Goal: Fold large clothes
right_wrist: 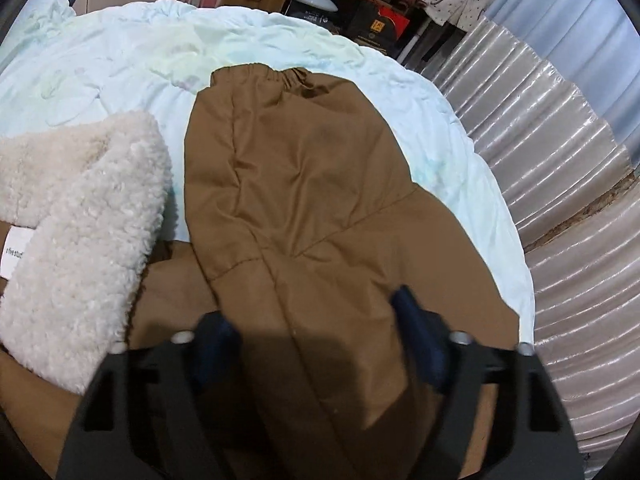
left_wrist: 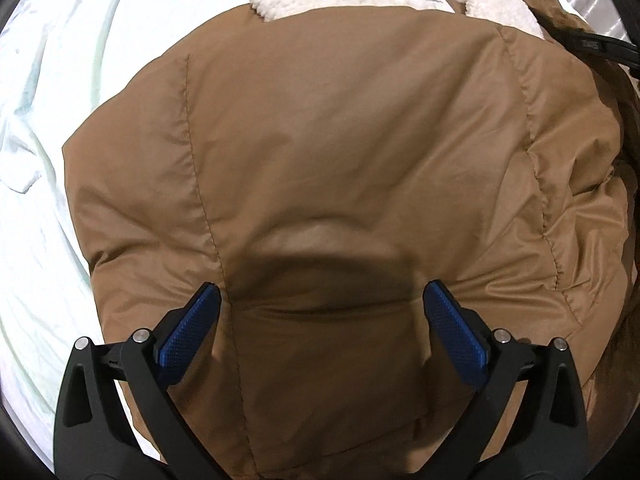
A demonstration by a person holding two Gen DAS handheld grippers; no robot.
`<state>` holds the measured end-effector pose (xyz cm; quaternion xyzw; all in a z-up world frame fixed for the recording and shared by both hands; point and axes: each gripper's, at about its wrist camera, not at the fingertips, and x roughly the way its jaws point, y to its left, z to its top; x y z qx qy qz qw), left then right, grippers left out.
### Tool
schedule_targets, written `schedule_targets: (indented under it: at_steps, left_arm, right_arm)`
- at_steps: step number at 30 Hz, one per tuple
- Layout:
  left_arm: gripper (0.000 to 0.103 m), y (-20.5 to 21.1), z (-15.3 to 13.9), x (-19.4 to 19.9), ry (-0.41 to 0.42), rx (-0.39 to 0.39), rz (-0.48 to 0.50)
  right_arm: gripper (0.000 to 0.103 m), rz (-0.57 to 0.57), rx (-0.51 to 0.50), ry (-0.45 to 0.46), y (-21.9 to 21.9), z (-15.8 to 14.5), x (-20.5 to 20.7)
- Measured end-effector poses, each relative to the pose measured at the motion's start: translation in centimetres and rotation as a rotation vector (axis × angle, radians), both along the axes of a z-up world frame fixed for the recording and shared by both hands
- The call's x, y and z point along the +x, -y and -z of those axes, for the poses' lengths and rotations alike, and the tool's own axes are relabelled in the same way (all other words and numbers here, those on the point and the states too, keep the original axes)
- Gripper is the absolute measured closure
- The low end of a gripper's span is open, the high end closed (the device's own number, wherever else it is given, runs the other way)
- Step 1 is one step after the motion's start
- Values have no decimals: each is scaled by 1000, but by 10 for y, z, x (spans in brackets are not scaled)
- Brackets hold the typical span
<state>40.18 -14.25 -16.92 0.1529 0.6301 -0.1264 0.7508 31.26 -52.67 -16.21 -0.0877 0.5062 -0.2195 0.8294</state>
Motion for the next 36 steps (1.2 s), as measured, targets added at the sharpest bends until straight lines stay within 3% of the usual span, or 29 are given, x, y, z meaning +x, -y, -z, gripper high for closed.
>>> schedule_targets:
  at_steps: [2,5,9,12,14,18,23,27,29,31,36]
  left_arm:
    - [3,2,4,6,1,-2,2]
    - [3,-4,16,11,-2,-7,16]
    - [3,-6,16,10,-4,-12,40]
    - [3,-7,14,6,-6,-14,46]
    - [3,-10,12,5,-7,-18,52]
    - [3,-13,10,3,-1,-23,69]
    - [3,-12,15,1,24,-19,79]
    - [3,-13,8,4,7,-29,74]
    - [3,-9,4,2,5,-43,73]
    - [3,-5,-8,0,36,-38,80]
    - [3,13,-29,-19,121,-45,128]
  right_arm:
    - [68,5,19,6,7,-6,-5]
    - [80,21,83,45,23,-20,-20]
    - [82,2,137,101,31,-33,-55]
    - [83,-54,217,208,30,-53,-109]
    - [83,-112,237,233,26,-58,-138]
    - [83,-233,230,191,21,-47,-195]
    - [83,-237,202,100,33,-20,-223]
    - [72,-220,203,101,33,-23,-219]
    - [45,-224,174,84,29,-27,-219]
    - [33,-236,119,66,23,-32,-224]
    - [28,-196,95,103,23,-58,-245]
